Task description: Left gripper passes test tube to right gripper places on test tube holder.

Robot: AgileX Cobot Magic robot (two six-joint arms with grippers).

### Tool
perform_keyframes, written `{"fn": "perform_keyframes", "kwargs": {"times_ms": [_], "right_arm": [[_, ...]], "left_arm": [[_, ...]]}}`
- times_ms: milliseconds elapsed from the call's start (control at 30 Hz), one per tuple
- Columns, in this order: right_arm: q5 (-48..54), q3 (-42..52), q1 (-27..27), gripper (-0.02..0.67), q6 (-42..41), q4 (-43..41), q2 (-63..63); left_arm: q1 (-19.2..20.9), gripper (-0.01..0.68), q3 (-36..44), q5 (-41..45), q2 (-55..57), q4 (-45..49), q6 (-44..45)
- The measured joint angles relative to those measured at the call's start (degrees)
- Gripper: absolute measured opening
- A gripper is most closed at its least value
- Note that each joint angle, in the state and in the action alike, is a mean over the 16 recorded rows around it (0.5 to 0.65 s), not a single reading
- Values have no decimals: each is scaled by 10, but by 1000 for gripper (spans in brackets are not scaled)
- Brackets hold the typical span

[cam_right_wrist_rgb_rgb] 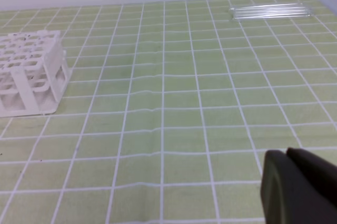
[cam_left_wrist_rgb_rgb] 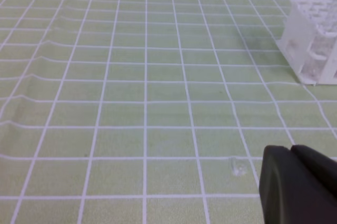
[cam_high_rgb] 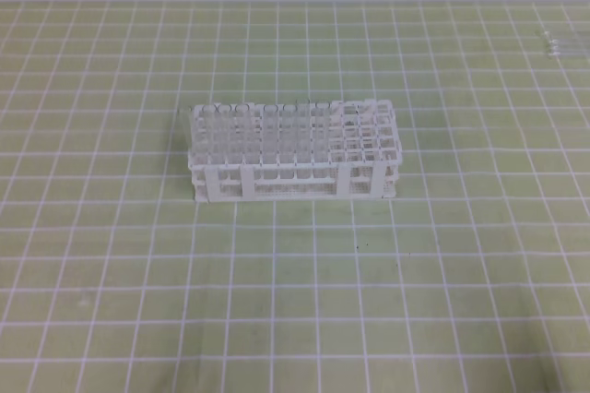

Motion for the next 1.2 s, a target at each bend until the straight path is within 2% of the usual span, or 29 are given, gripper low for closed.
{"fn": "perform_keyframes", "kwargs": {"times_ms": [1200], "right_arm": [[0,0,0,-16,0,0,2]], "left_arm": [[0,-2,2,-3,-6,0,0]]}}
